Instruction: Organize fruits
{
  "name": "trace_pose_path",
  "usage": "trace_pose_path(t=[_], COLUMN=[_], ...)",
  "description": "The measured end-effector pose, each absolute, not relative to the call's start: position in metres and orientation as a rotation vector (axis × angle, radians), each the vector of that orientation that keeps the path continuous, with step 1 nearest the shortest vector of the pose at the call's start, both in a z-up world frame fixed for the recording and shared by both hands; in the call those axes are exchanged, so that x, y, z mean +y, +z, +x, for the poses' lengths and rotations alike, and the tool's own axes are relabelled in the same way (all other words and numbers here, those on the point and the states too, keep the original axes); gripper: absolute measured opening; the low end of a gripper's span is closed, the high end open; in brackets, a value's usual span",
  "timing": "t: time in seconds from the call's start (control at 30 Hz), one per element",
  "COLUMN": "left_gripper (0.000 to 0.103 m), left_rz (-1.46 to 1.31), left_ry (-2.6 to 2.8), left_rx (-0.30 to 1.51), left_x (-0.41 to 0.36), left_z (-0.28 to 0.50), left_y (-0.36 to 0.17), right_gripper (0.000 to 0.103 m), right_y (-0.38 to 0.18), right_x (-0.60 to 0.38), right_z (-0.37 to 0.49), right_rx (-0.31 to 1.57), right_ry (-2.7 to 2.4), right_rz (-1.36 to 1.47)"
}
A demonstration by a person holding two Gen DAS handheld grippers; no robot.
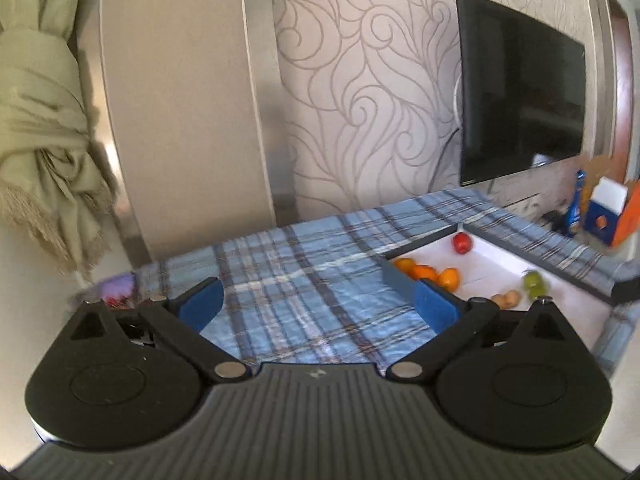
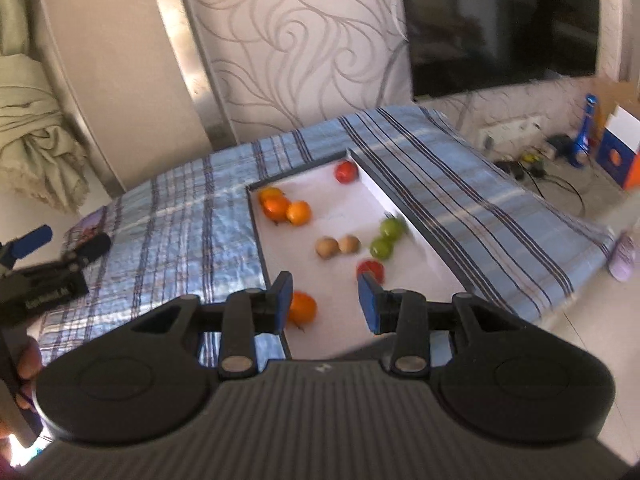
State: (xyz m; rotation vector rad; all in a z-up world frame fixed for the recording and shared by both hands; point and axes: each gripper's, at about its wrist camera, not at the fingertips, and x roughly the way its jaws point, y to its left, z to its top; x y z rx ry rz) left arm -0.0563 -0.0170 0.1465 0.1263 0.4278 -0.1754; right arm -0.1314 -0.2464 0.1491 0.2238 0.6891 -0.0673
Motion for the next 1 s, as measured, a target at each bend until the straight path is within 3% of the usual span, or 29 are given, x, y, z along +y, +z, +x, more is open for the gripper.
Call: trace_pose_path(t=[0.23, 0.7, 1.0], left_gripper=[0.103, 0.103, 0.103], left_rz=[0.025, -0.007, -0.030], left_ry=[-0.073, -0.124, -0.063], left_rx=[0.464, 0.546, 0.550], left_x=[-0.039, -0.203, -0.239], left_z=[-0.086, -0.127, -0.141], left_y=[0.141, 0.155, 0.160], right_gripper=[0.039, 0.039, 0.039], right_y=[0.146, 0.142, 0.148], right_x=[-0.265, -0.331, -0.371], right_z=[-0.147, -0.178, -0.185], right_rx=[0.736, 0.758, 0.730], right_ry=[-0.047, 0.107, 0.131], right_rz=[0.218, 0.030, 0.019])
